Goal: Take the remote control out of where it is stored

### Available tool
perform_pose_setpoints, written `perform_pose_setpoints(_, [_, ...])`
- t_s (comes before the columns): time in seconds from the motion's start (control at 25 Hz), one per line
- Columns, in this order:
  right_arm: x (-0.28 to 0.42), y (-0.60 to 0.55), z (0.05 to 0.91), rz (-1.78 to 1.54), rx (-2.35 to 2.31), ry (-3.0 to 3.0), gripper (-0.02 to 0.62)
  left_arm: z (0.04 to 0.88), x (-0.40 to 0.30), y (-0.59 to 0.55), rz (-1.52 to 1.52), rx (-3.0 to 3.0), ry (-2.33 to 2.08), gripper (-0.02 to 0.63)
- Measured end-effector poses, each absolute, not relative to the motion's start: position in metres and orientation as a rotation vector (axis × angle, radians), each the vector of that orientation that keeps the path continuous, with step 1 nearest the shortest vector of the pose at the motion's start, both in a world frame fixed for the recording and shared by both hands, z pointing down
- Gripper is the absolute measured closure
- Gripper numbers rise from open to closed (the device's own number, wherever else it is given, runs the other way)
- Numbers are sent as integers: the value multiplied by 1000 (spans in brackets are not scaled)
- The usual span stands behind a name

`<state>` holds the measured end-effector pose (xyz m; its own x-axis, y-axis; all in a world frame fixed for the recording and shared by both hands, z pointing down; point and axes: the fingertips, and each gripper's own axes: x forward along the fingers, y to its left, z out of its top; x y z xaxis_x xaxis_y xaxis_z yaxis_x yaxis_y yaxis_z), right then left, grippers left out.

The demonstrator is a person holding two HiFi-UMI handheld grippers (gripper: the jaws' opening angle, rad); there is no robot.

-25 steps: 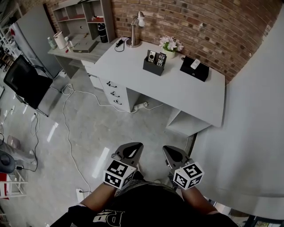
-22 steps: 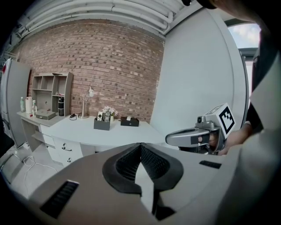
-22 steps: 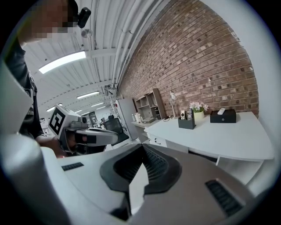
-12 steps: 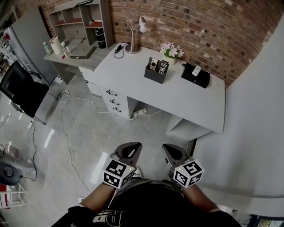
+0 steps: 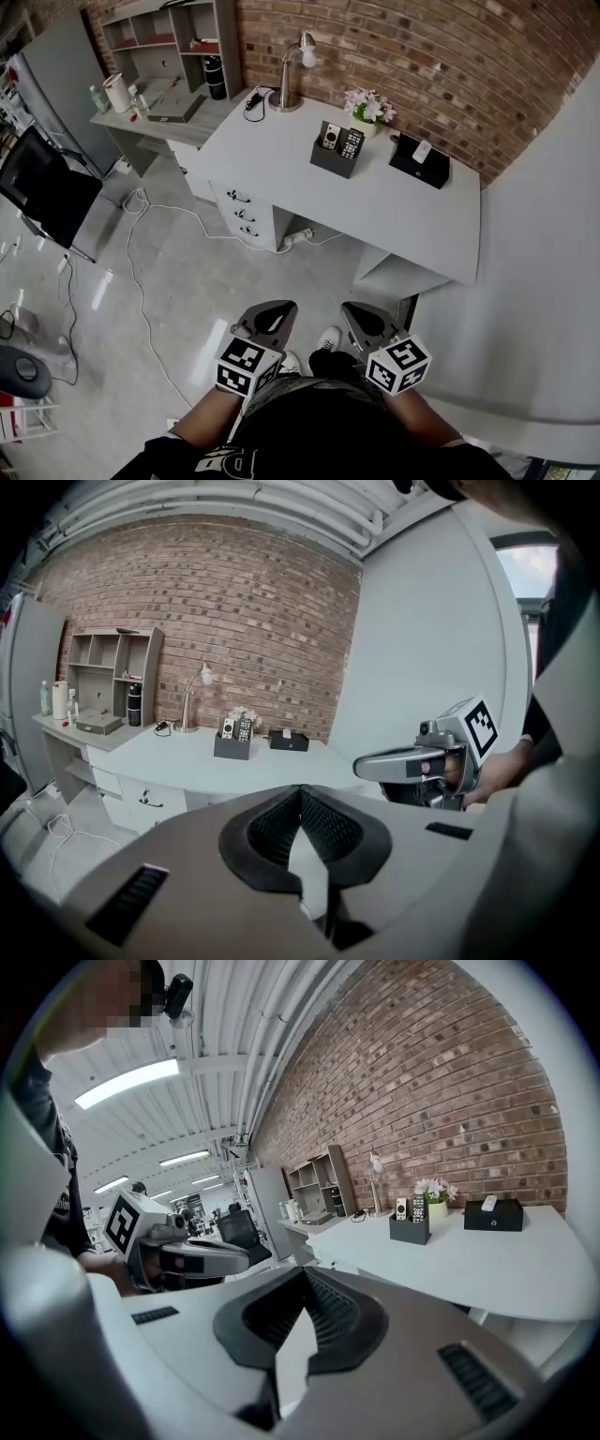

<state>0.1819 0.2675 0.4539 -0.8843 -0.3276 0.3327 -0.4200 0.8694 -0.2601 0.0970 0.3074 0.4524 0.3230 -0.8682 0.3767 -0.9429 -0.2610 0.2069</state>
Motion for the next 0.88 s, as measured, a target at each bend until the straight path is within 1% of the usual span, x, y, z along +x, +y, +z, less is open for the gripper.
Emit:
perform_pose_setpoints(0.48, [165,230,459,514,588,-2782,589,453,85,273,289,2212,-1592,600])
perform_pose_setpoints(0.88, [147,158,466,573,621,-2774,589,457,67,211,324,2197,-1584,600])
